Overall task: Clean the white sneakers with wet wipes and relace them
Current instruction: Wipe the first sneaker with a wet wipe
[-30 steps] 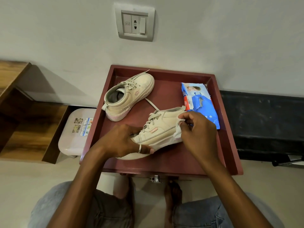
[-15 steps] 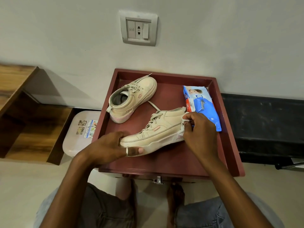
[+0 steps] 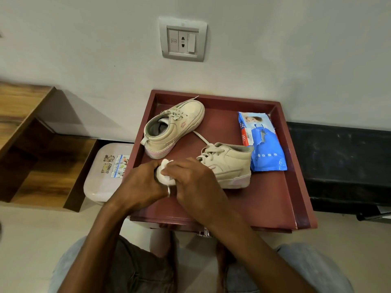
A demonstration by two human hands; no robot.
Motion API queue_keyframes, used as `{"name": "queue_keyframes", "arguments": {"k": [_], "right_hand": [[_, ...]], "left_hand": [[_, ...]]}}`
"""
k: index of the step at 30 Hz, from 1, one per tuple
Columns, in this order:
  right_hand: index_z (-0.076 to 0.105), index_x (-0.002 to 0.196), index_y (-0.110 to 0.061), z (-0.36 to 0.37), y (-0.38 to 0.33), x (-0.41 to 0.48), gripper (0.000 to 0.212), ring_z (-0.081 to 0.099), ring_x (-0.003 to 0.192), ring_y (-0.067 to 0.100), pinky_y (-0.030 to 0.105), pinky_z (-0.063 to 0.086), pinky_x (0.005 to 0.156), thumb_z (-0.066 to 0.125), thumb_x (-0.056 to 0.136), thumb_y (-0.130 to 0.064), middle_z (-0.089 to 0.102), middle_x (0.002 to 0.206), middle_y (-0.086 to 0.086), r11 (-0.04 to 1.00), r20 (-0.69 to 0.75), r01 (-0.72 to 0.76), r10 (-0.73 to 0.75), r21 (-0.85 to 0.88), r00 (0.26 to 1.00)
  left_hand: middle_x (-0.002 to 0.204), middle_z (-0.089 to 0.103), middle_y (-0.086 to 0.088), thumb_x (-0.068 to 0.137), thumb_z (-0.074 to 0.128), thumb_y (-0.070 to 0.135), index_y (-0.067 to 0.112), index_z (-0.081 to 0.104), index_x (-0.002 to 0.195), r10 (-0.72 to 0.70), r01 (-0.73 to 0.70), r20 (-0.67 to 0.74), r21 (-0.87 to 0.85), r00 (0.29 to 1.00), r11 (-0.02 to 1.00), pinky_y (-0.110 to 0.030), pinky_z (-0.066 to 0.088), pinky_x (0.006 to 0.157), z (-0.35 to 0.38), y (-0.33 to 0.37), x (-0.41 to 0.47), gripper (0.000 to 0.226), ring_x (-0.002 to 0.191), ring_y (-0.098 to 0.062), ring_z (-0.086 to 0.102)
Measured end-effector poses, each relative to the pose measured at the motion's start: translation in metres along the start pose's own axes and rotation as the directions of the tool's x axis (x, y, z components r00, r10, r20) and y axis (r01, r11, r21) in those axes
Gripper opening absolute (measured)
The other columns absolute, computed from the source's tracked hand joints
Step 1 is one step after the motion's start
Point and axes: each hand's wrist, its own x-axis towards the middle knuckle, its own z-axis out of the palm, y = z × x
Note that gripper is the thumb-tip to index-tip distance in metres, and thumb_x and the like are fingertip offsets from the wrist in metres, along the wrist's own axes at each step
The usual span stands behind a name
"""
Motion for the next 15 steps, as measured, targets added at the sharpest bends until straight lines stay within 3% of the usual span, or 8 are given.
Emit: {"name": "queue_keyframes", "arguments": {"k": [2, 5, 10, 12, 15], "right_hand": [[0.073, 0.095, -0.012, 0.007, 0.001, 0.0, 0.024, 0.058, 0.084, 0.02, 0.034, 0.049, 0.076, 0.056, 0.08, -0.004, 0.07, 0.094, 0.004, 1.0, 0.112, 0.011, -0.012, 0.003, 0.994], [0.073, 0.104, -0.014, 0.013, 0.007, -0.004, 0.028, 0.06, 0.091, 0.018, 0.031, 0.05, 0.081, 0.06, 0.082, -0.003, 0.071, 0.102, 0.003, 0.999, 0.215, 0.038, -0.037, 0.001, 0.976], [0.074, 0.103, -0.014, 0.011, 0.009, -0.005, 0.03, 0.064, 0.095, 0.02, 0.035, 0.052, 0.084, 0.052, 0.082, -0.008, 0.072, 0.104, 0.002, 0.999, 0.216, -0.027, 0.022, 0.02, 0.976], [0.074, 0.102, -0.014, 0.013, 0.009, -0.003, 0.032, 0.066, 0.095, 0.02, 0.037, 0.053, 0.085, 0.048, 0.085, -0.017, 0.073, 0.104, 0.003, 0.996, 0.213, -0.07, 0.058, 0.05, 0.975], [0.075, 0.104, -0.012, 0.011, 0.012, 0.002, 0.028, 0.067, 0.096, 0.018, 0.035, 0.053, 0.087, 0.055, 0.084, -0.011, 0.074, 0.103, 0.003, 0.993, 0.188, -0.097, 0.083, 0.068, 0.979]], "left_hand": [[0.094, 0.074, 0.014, 0.063, 0.078, 0.037, 0.024, 0.067, 0.11, 0.011, -0.012, 0.022, 0.074, 1.0, 0.997, -0.031, 0.057, 0.078, 0.002, -0.003, 0.001, 0.05, 0.083, -0.002, 0.068], [0.099, 0.074, 0.011, 0.071, 0.082, 0.006, 0.021, 0.068, 0.117, 0.028, -0.03, 0.018, 0.126, 0.999, 0.992, -0.021, 0.056, 0.078, 0.005, -0.006, 0.002, 0.05, 0.089, -0.007, 0.07], [0.089, 0.074, 0.018, 0.075, 0.079, 0.007, 0.036, 0.071, 0.1, 0.104, -0.108, 0.047, 0.095, 0.993, 0.99, -0.003, 0.047, 0.069, 0.003, -0.003, 0.0, 0.038, 0.084, 0.013, 0.065], [0.09, 0.074, 0.018, 0.074, 0.08, 0.015, 0.031, 0.071, 0.104, 0.102, -0.109, 0.086, 0.079, 0.991, 0.991, -0.006, 0.047, 0.07, 0.002, -0.004, -0.002, 0.035, 0.086, 0.012, 0.065], [0.097, 0.069, 0.022, 0.068, 0.086, 0.01, 0.034, 0.062, 0.115, 0.125, -0.134, 0.118, 0.078, 0.985, 0.988, -0.009, 0.051, 0.075, 0.001, -0.006, -0.005, 0.058, 0.091, 0.013, 0.063]]}}
